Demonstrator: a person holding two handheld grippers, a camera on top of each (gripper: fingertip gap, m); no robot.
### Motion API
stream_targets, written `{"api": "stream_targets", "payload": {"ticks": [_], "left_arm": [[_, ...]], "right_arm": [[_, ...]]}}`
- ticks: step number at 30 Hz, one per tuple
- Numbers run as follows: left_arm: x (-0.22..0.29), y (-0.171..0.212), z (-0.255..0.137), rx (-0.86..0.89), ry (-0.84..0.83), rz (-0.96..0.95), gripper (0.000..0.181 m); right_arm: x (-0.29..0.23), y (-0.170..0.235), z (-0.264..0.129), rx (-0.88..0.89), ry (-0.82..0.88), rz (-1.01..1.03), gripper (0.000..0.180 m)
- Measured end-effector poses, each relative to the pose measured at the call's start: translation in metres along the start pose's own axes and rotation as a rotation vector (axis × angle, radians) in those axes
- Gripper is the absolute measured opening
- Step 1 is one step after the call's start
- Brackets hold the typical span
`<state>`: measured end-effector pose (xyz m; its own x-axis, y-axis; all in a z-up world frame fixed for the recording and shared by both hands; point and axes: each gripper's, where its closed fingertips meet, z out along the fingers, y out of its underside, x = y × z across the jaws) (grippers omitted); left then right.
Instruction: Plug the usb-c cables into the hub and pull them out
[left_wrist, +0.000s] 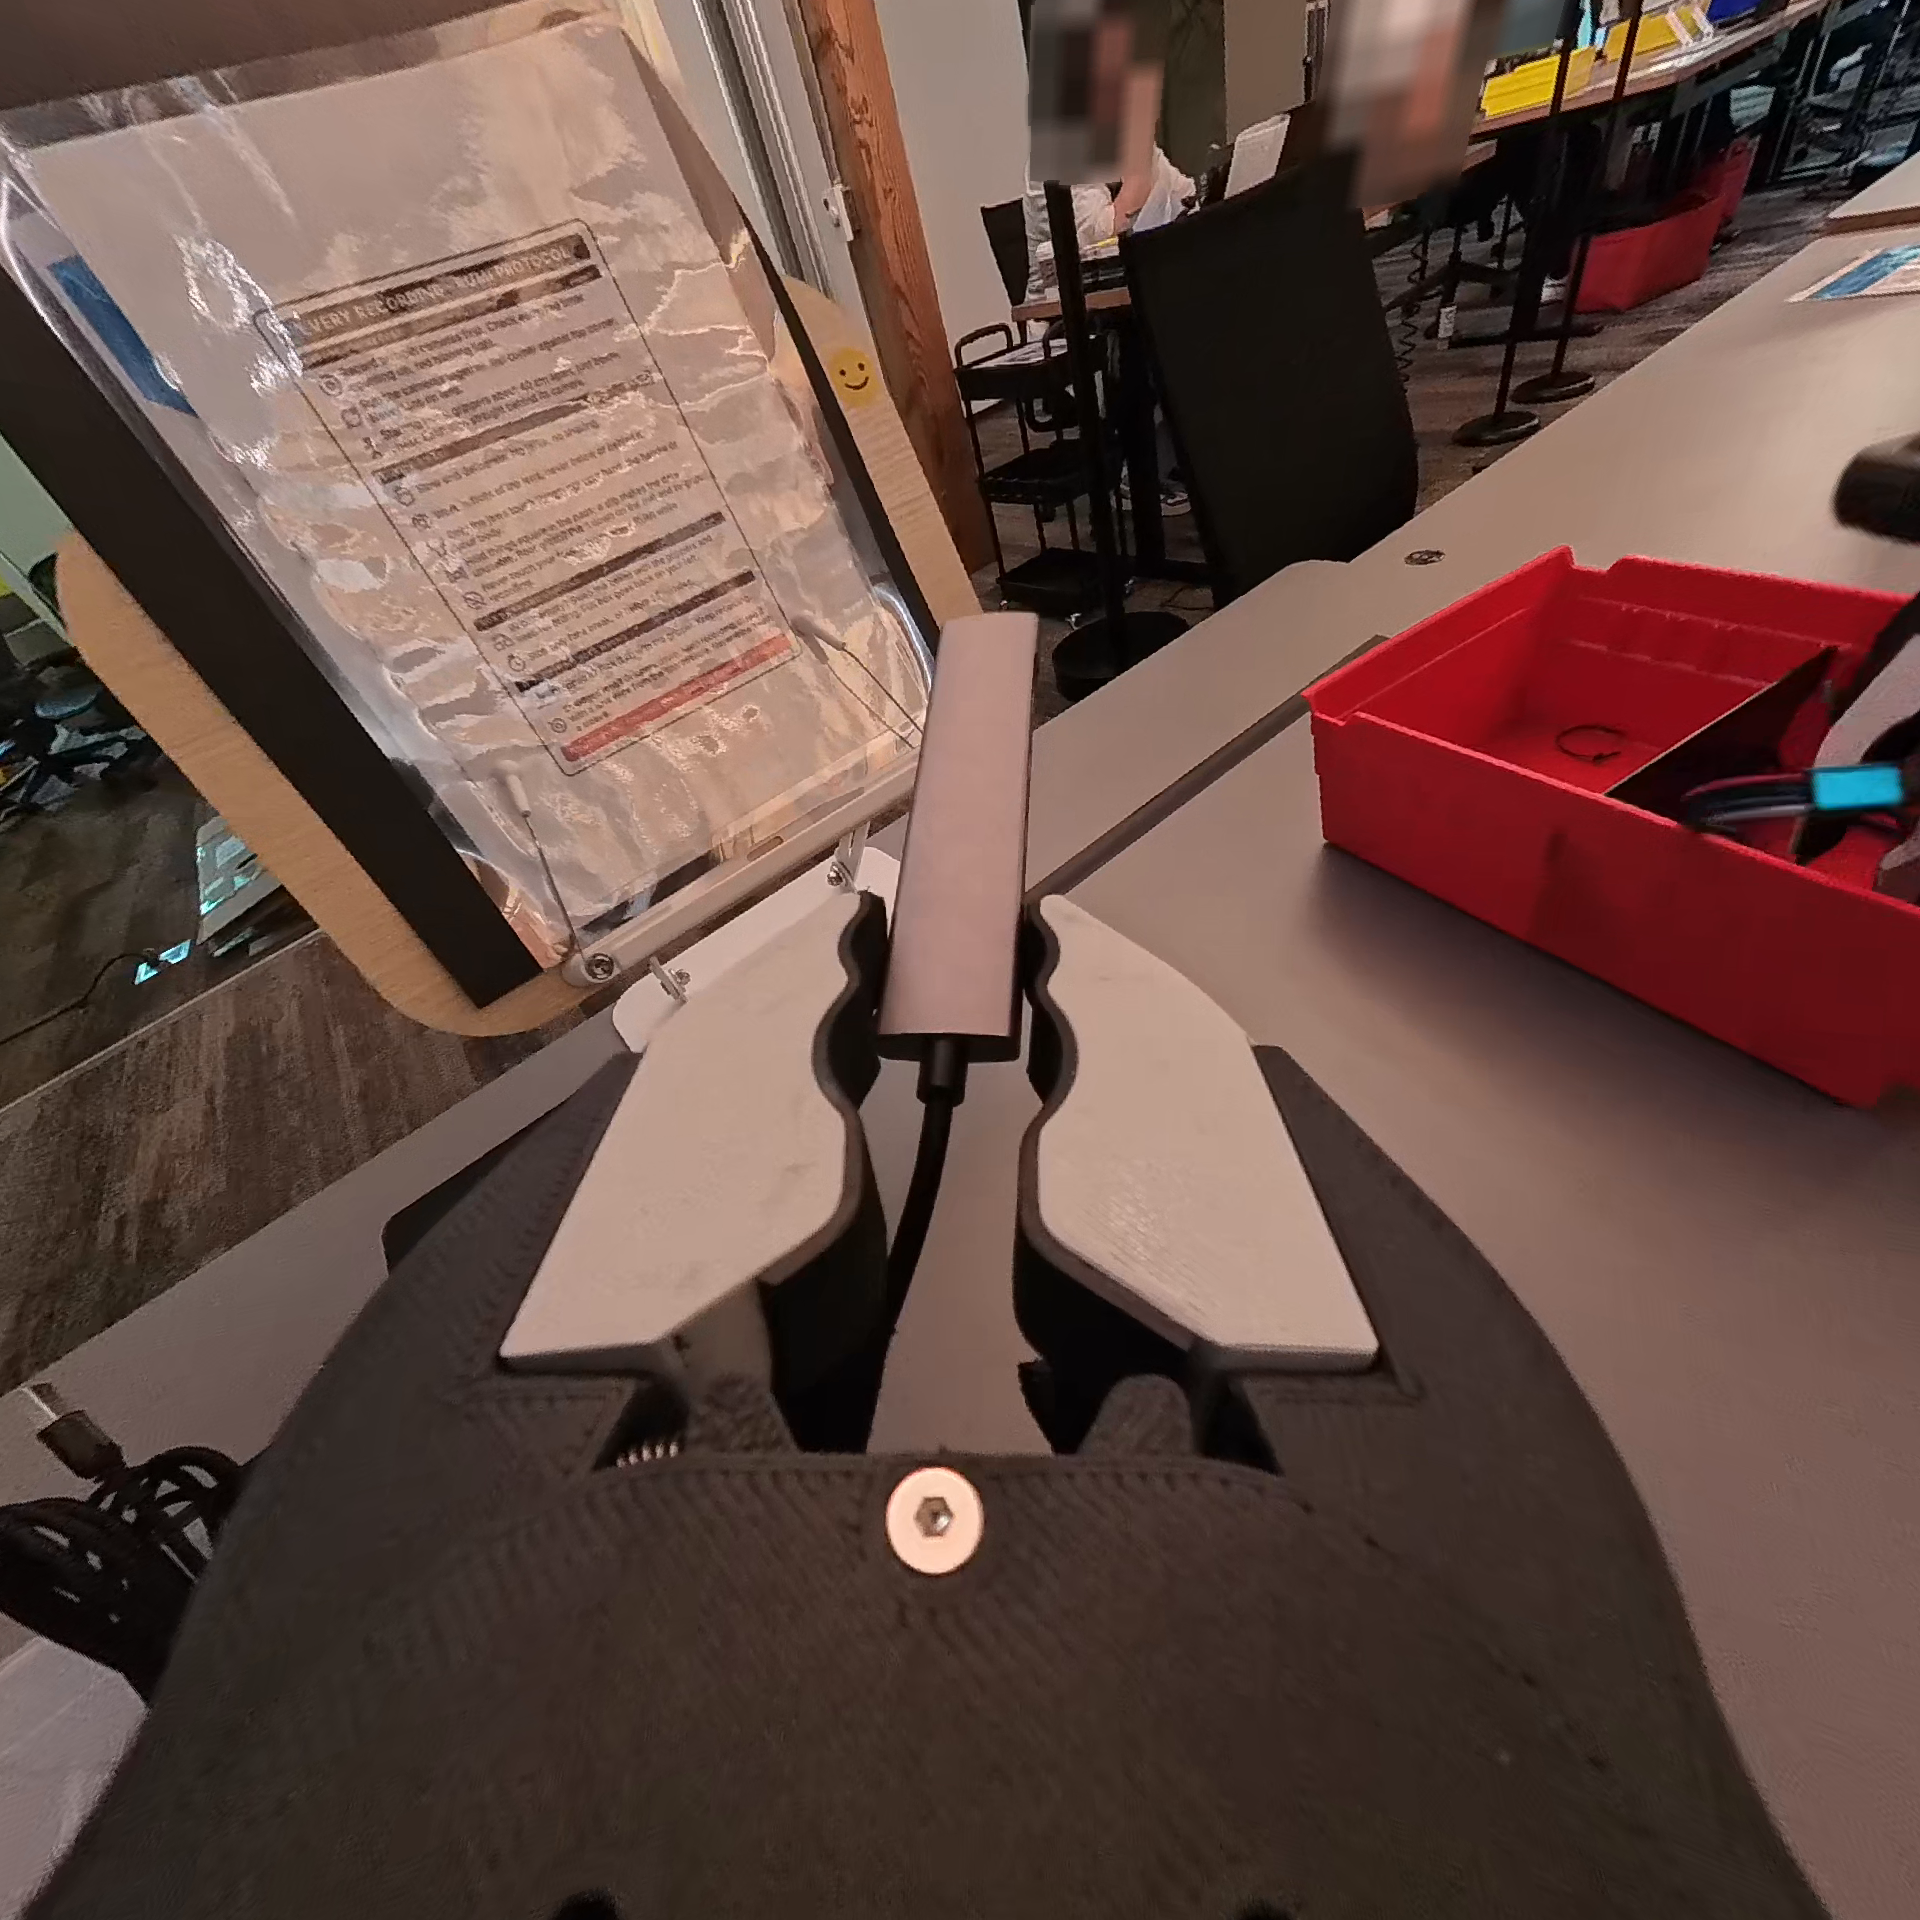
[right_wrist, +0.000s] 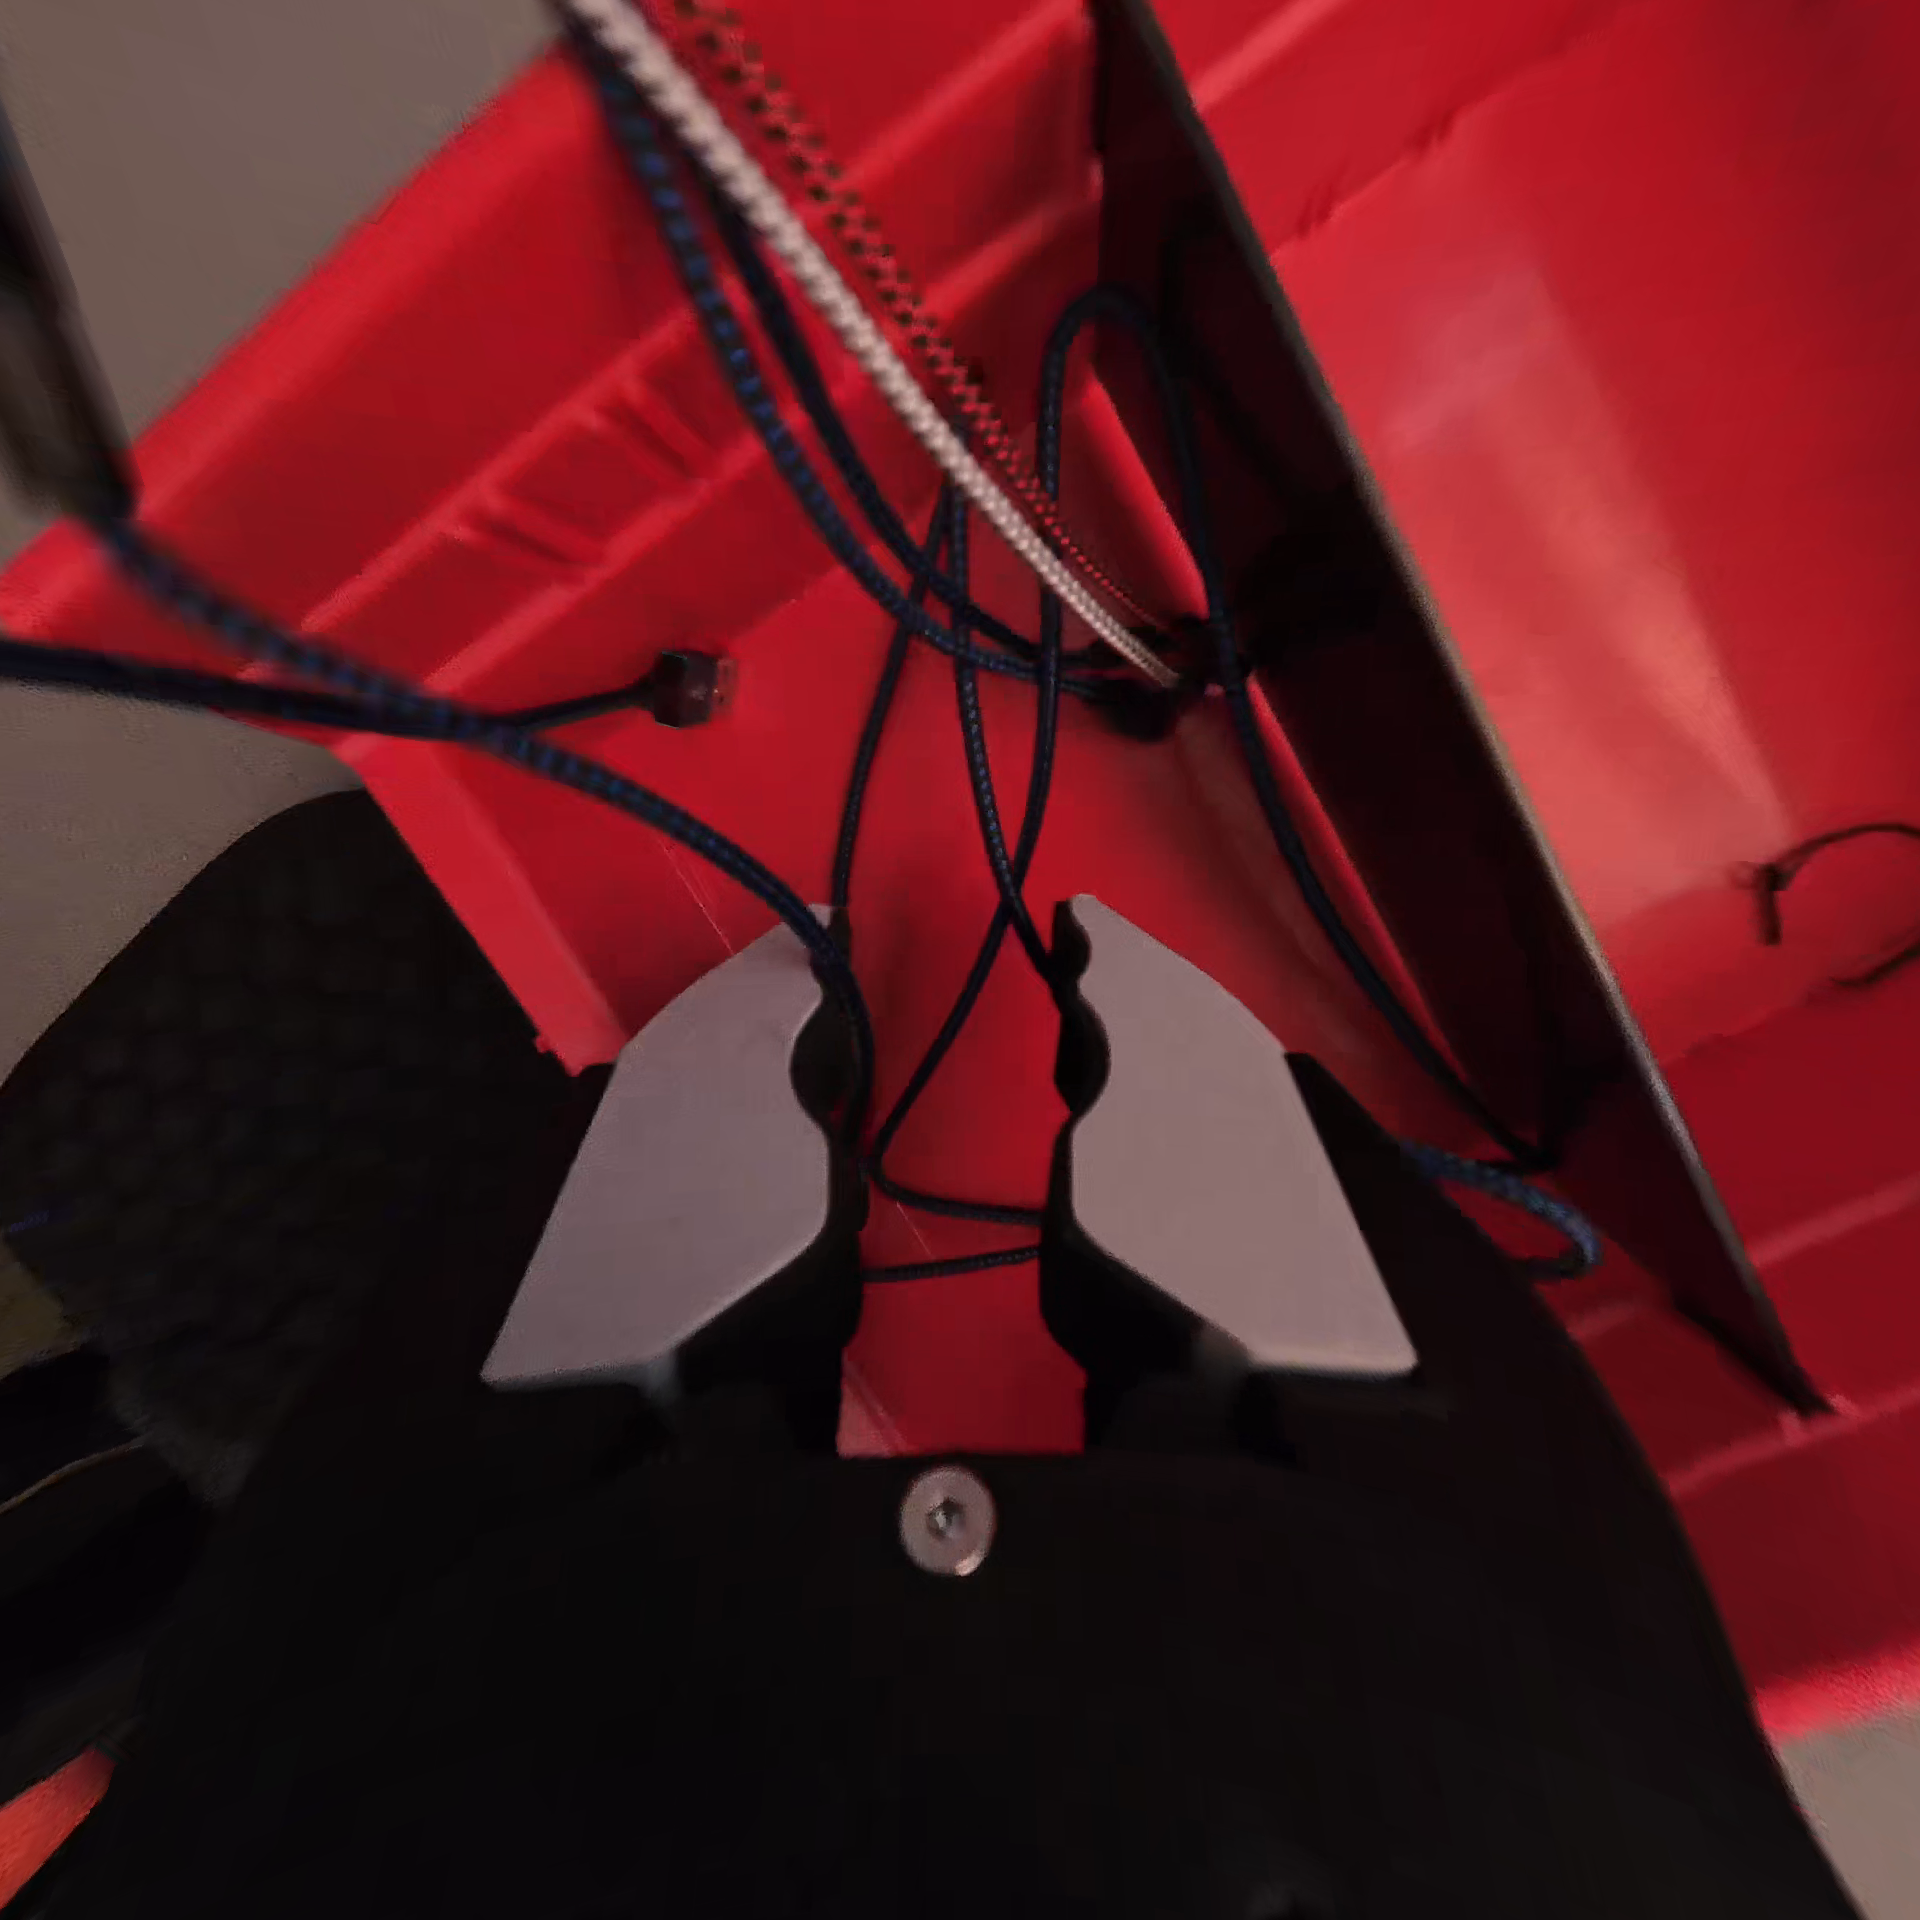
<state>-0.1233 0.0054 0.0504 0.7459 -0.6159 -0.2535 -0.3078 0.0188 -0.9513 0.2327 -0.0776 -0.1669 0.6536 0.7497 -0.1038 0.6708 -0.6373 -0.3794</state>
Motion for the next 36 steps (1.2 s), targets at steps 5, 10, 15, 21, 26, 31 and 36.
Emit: {"api": "stream_targets", "payload": {"ticks": [5, 10, 15, 21, 26, 31, 36], "left_arm": [[-0.001, -0.001, -0.001, 0.005, -0.001, -0.002, 0.025], [0.001, -0.004, -0.002, 0.011, 0.003, 0.002, 0.025], [0.006, -0.004, -0.001, 0.006, 0.008, 0.012, 0.025], [0.006, -0.003, 0.0, 0.002, 0.011, 0.009, 0.025], [0.007, -0.002, 0.001, -0.002, 0.01, 0.011, 0.025], [0.006, 0.0, 0.002, -0.007, 0.01, 0.01, 0.025], [0.006, -0.002, 0.001, 0.0, 0.011, 0.007, 0.025]], "right_arm": [[0.006, 0.001, -0.051, 0.16, 0.152, -0.002, 0.052], [0.053, 0.035, -0.1, 0.215, 0.404, 0.242, 0.063], [0.072, 0.066, -0.09, 0.174, 0.42, 0.48, 0.071], [0.069, 0.099, -0.062, -0.061, 0.455, 0.42, 0.043], [0.074, 0.099, -0.062, -0.017, 0.431, 0.475, 0.017], [0.081, 0.107, -0.063, 0.064, 0.362, 0.642, 0.007], [0.083, 0.125, -0.07, 0.108, 0.399, 0.759, 0.005]]}}
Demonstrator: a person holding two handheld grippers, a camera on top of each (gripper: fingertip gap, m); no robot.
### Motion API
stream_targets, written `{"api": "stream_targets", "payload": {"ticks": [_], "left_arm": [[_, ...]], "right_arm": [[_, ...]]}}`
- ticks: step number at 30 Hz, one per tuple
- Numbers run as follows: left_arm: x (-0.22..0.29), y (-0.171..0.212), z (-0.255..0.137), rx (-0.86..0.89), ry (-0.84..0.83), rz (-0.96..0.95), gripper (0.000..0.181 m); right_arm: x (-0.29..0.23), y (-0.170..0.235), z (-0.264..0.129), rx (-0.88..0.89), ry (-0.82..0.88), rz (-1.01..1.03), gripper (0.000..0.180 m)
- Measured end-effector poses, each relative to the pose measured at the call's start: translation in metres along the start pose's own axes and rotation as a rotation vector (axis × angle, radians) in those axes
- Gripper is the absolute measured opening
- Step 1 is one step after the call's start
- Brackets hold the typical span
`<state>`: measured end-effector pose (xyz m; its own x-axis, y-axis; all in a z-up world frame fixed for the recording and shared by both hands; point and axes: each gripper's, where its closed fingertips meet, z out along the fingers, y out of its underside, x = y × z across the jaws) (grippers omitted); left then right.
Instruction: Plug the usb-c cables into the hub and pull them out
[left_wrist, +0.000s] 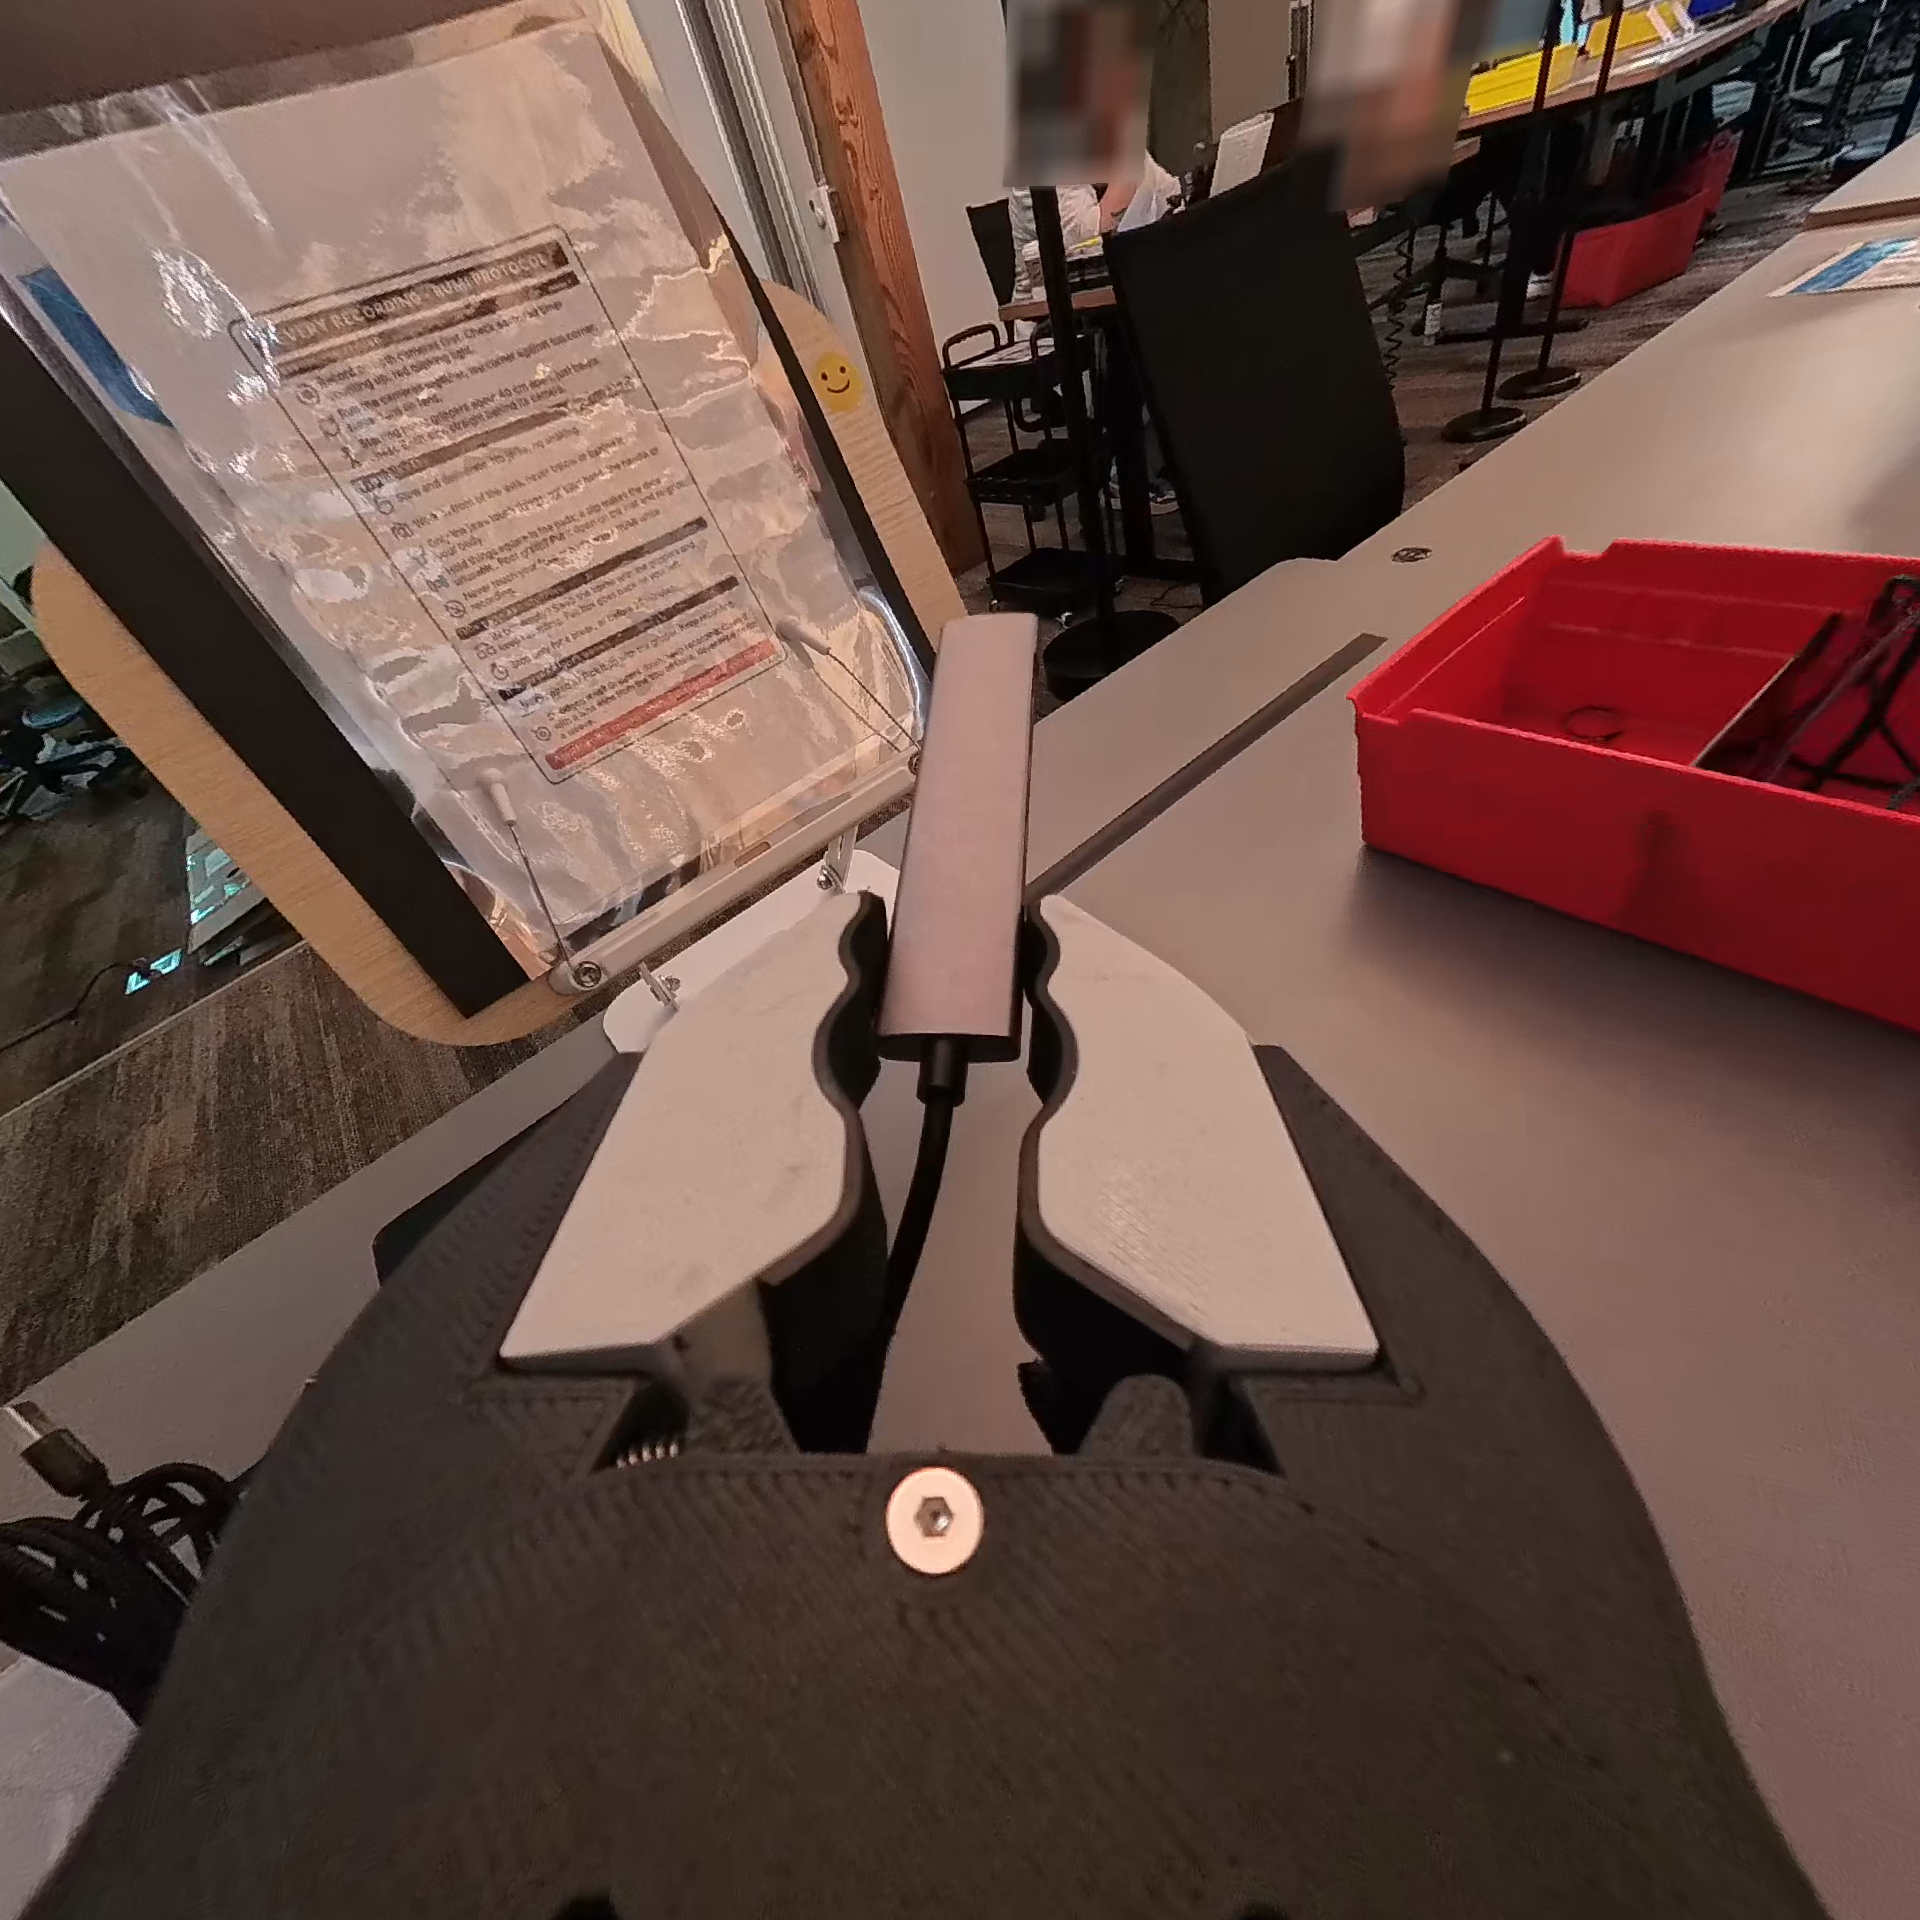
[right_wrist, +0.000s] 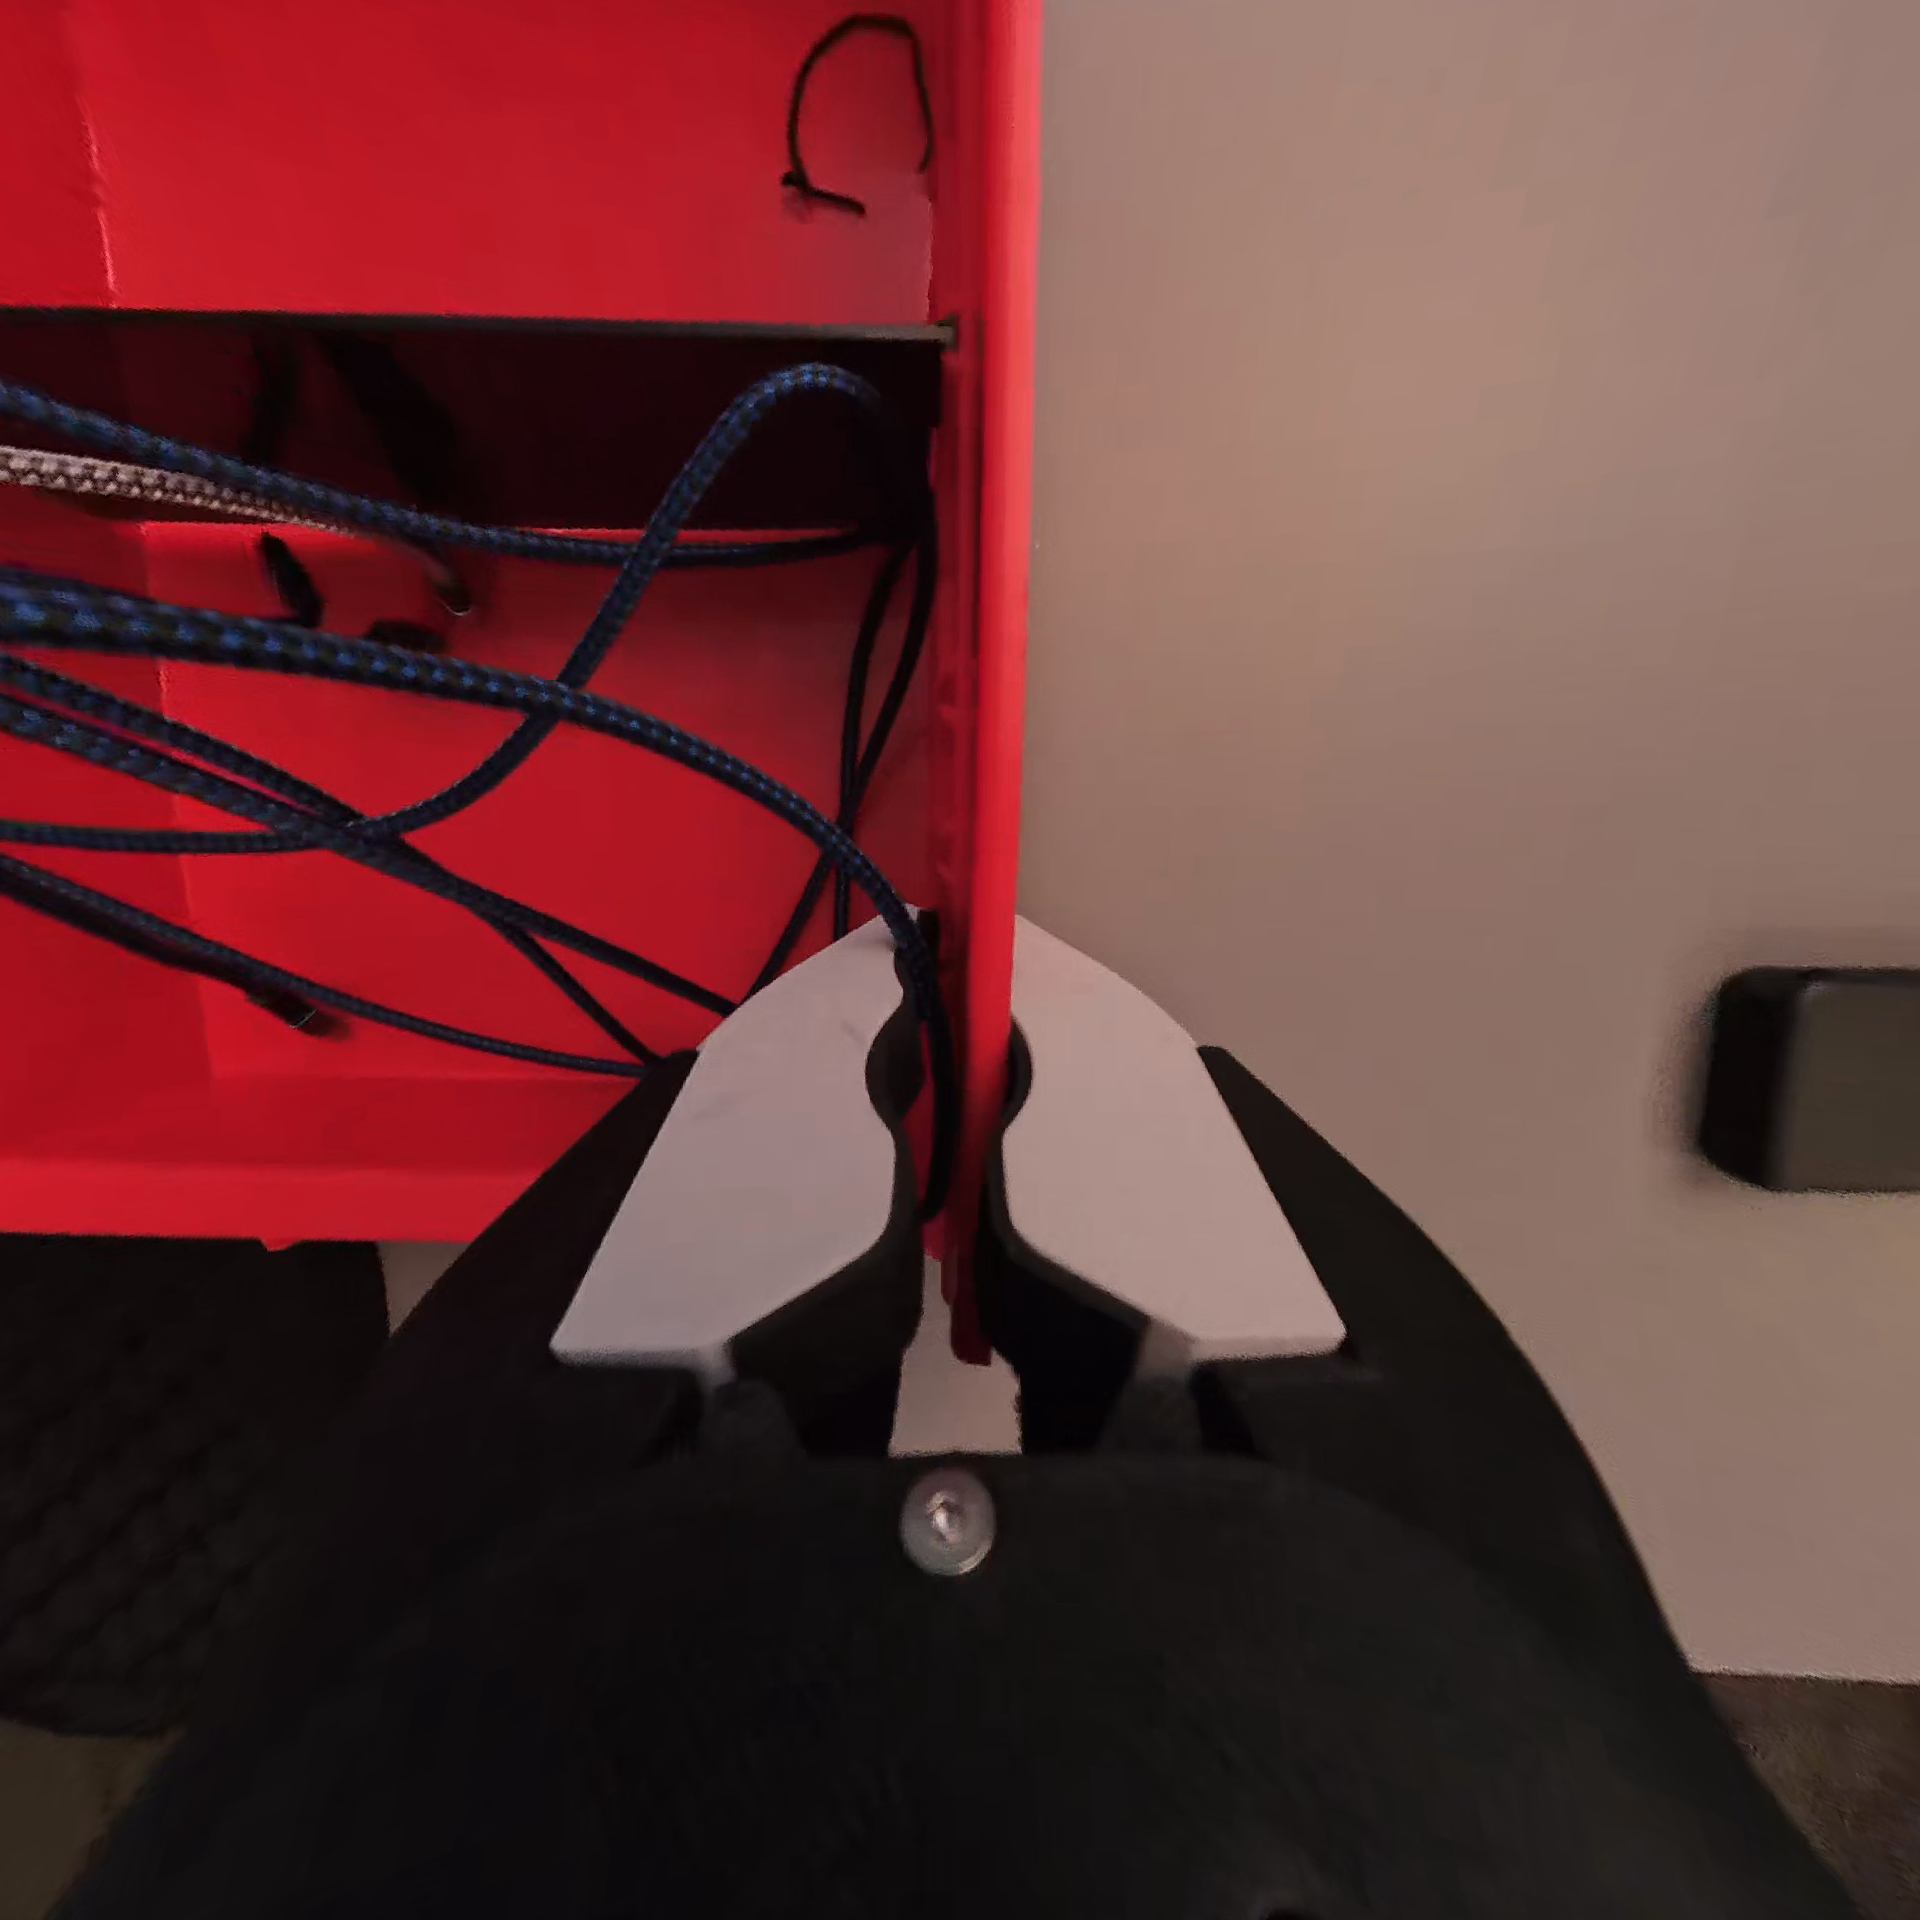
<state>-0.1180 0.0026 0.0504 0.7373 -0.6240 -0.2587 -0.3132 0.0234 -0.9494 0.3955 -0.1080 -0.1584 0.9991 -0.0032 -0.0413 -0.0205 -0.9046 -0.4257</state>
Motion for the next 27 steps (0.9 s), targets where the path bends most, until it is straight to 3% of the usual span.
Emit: {"api": "stream_targets", "payload": {"ticks": [8, 13, 25, 27], "left_arm": [[0.006, 0.003, 0.003, -0.015, 0.008, 0.006, 0.025], [0.006, 0.001, 0.001, -0.004, 0.021, -0.005, 0.025], [0.012, 0.007, 0.006, -0.023, 0.062, -0.011, 0.025], [0.017, 0.004, 0.005, -0.009, 0.089, 0.001, 0.025]], "right_arm": [[-0.015, -0.009, 0.004, 0.033, 0.022, -0.04, 0.007], [-0.021, -0.008, -0.006, 0.031, 0.03, -0.142, 0.036], [-0.063, -0.026, -0.105, 0.073, 0.048, -0.358, 0.052], [-0.084, -0.04, -0.123, 0.153, 0.071, -0.424, 0.052]]}}
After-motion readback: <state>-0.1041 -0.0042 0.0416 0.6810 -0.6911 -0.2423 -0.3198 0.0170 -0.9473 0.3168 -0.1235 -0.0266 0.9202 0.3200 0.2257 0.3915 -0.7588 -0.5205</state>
